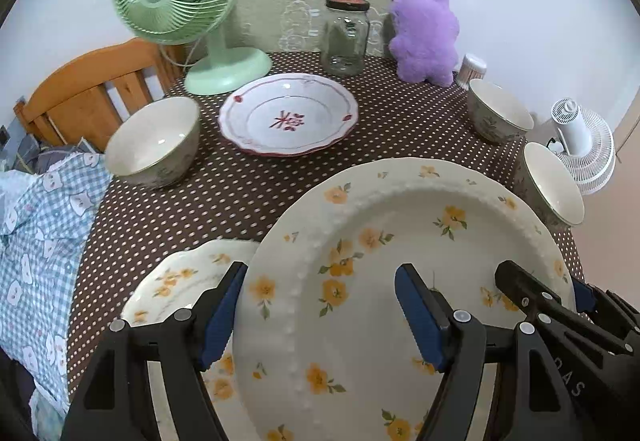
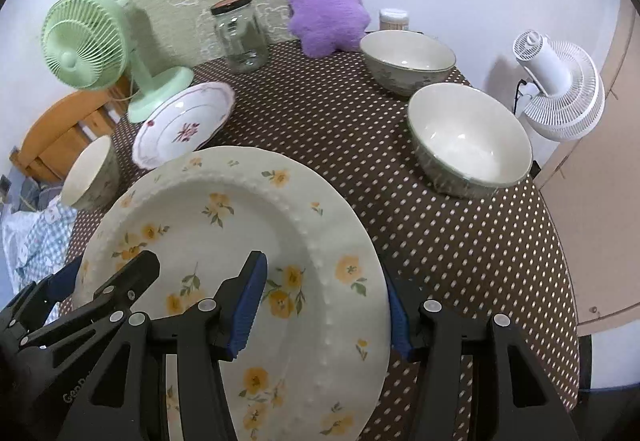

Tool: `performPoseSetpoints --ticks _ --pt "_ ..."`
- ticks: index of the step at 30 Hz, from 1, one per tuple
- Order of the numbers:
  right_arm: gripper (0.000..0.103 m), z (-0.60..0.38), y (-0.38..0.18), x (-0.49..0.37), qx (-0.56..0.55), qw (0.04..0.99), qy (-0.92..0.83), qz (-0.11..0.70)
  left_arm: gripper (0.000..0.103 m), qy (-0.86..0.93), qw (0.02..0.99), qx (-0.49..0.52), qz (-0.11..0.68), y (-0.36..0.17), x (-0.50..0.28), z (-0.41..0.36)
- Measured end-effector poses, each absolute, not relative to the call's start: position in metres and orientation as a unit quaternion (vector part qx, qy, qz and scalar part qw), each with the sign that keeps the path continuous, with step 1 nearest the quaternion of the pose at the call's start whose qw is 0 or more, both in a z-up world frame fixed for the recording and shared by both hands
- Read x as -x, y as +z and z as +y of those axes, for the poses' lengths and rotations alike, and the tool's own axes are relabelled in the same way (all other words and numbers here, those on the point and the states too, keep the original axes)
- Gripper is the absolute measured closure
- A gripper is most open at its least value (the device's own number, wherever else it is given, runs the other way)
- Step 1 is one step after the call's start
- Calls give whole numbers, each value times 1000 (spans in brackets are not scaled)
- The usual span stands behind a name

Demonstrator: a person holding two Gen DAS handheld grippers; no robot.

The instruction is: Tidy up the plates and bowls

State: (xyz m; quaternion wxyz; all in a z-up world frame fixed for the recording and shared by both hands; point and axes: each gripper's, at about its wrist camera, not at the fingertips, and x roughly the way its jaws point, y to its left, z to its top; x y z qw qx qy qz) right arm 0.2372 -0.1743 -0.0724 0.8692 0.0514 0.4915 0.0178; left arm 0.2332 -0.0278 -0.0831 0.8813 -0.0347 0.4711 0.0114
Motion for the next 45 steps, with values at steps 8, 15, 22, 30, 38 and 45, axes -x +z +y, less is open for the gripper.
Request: performPoseSetpoints --ticks 8,15,22,30,38,45 --pt "45 -146 -70 -213 -42 871 23 489 28 14 879 43 474 -83 -206 2" --pt "45 -122 -75 -194 -34 872 23 488 28 12 874 47 484 -90 -188 26" --pt "45 -92 -90 -179 -26 865 23 501 28 15 866 47 498 -108 -174 52" --pt "45 -64 -110 -173 -19 856 21 516 28 15 858 52 511 -129 -172 77" --pt "45 -57 -122 -175 -18 852 4 523 28 0 858 38 513 -136 -174 82" --pt "45 -59 -130 -177 -20 846 -8 532 28 -10 857 19 515 -141 -176 78"
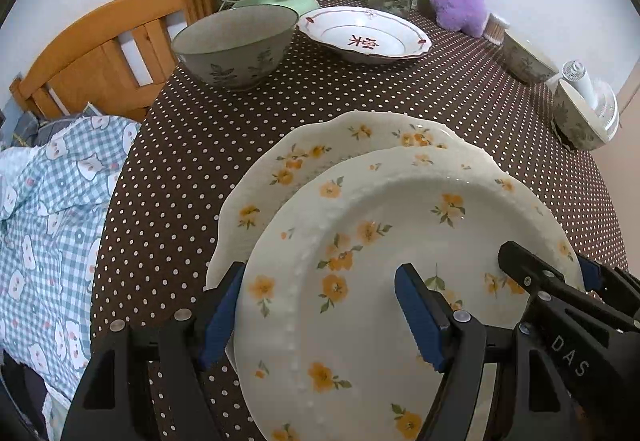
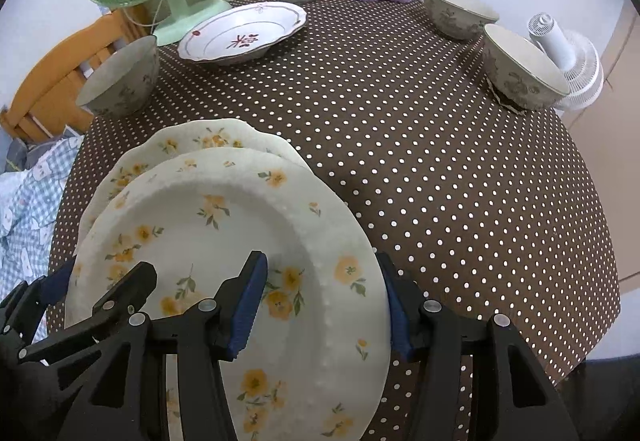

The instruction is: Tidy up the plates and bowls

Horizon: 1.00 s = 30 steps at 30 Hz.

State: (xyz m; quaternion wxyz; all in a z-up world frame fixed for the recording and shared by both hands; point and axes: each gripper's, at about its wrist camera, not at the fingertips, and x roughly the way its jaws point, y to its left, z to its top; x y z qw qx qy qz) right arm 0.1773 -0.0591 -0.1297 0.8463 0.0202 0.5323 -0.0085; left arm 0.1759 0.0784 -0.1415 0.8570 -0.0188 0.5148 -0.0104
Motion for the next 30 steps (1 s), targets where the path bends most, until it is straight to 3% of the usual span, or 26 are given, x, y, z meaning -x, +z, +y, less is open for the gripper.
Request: performPoseSetpoints --ticks 26,30 --pt "45 -67 -108 -165 -14 845 -4 534 24 -4 838 -6 545 -140 -181 74" --pt "53 -68 -105 -158 -13 845 2 534 24 -5 838 -14 545 -140 -181 72"
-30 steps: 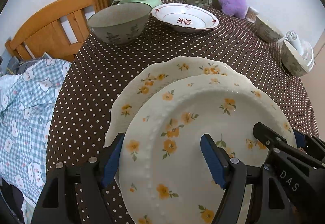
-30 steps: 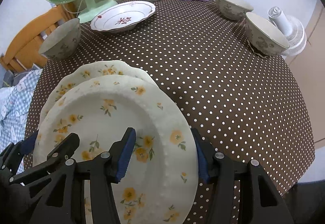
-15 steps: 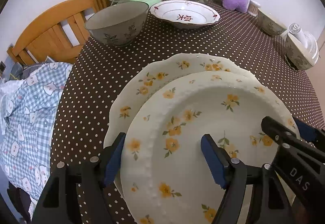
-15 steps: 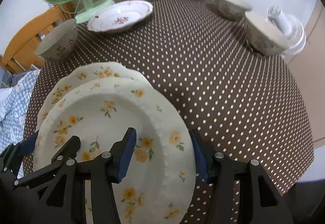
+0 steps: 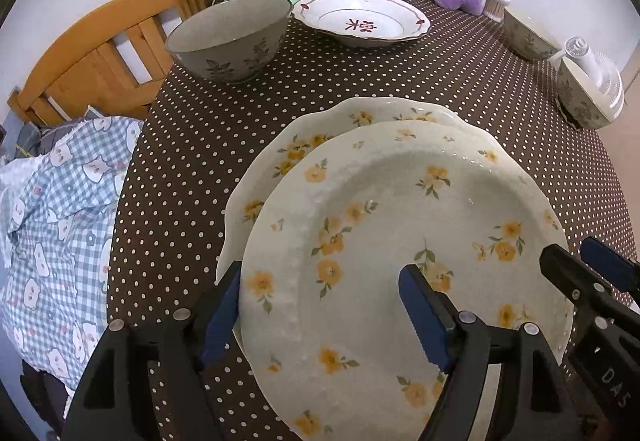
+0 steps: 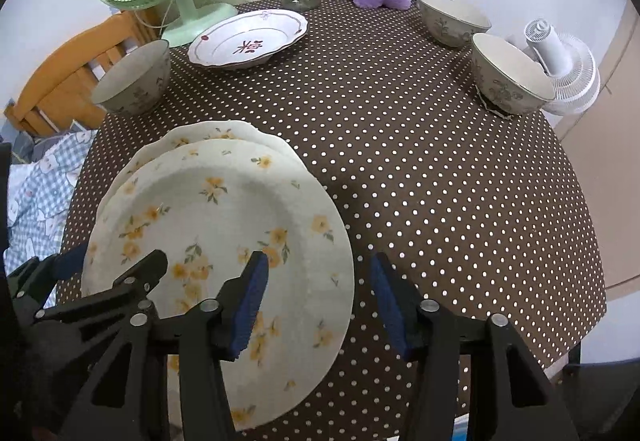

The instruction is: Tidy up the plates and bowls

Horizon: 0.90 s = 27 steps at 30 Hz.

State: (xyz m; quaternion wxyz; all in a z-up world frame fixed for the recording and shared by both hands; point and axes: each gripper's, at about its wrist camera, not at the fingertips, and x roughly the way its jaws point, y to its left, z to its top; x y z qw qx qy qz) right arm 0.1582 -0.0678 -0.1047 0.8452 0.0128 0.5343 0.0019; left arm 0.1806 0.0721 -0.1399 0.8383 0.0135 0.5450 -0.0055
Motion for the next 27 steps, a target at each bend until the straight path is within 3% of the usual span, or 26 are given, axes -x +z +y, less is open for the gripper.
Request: performPoseSetpoints --ticks 7,10,27 --pt "60 -64 -114 -158 -15 836 -2 549 24 -6 841 -36 540 -139 -177 70" --pt "68 -61 -117 -161 -8 839 -7 544 15 1 840 -50 540 -139 -174 68" --pt "67 -52 -128 -179 3 842 -13 539 13 18 838 -22 544 -147 -182 78"
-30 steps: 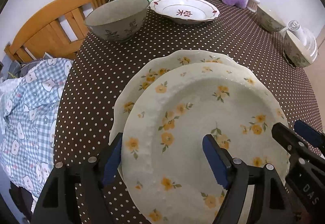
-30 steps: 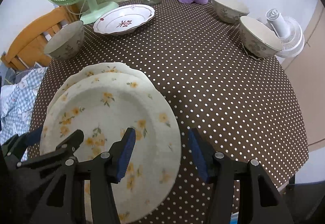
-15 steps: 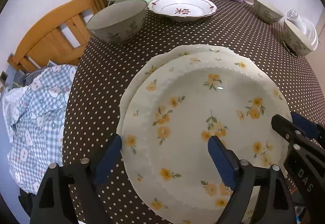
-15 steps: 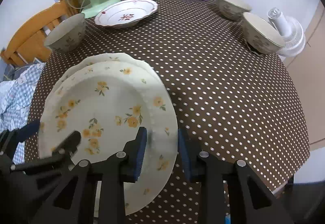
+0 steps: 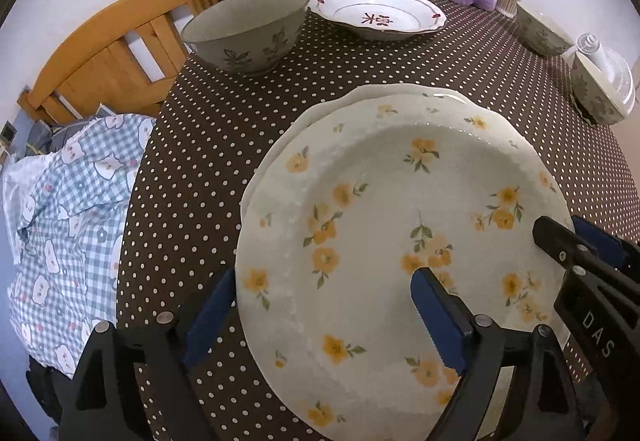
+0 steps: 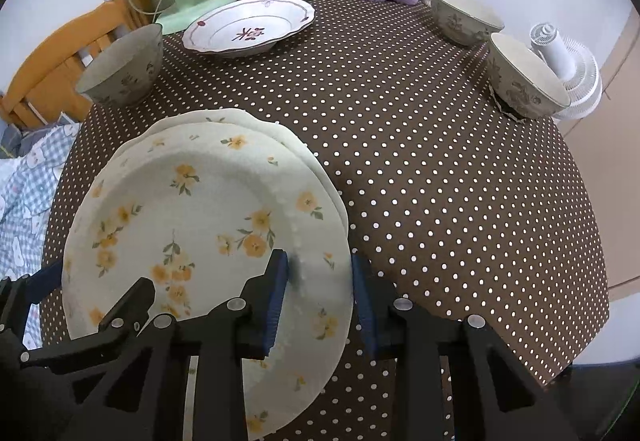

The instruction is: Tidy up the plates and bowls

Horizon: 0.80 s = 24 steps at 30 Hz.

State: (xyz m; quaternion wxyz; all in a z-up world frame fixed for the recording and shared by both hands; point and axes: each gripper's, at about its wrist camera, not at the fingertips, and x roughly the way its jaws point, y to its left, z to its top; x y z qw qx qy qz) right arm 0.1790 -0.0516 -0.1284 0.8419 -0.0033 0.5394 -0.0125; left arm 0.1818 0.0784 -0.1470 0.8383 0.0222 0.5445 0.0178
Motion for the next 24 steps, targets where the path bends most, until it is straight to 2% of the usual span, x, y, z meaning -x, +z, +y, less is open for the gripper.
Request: performPoseSetpoints --ticks 13,14,16,18,24 --pt "66 -64 -105 -171 -19 848 -11 529 13 7 852 -23 523 -124 -175 84" --pt "64 -65 -102 -170 -21 850 -10 526 13 3 856 -23 516 -119 -174 84" --pt "50 -66 -96 -169 -24 853 -9 521 13 -3 862 -27 506 -111 -173 84" --pt "41 -65 -88 -170 -26 857 -8 515 13 -10 867 -27 497 -102 -174 82" --pt "35 -64 -59 -178 -37 867 -7 497 9 -27 878 -19 477 -78 -179 84"
